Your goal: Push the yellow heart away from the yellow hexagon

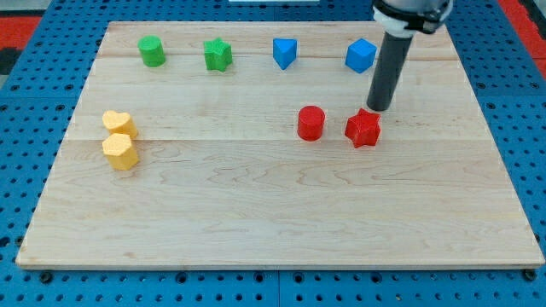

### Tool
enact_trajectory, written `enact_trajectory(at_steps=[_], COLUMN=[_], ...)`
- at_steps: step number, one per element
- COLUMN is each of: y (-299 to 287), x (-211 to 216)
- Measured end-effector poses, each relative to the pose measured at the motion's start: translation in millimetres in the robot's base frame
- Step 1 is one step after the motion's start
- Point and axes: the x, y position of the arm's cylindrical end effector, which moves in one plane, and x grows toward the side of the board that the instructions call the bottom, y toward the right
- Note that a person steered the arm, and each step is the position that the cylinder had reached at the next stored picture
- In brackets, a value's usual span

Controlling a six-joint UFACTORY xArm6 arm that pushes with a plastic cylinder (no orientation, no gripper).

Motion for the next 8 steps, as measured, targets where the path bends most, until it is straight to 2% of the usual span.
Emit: enact_trajectory(at_steps=[1, 3, 4, 5, 6, 7, 8], y=[-81, -284, -361, -399, -384, -343, -339], x=[-8, -5, 30, 58, 90, 74, 52])
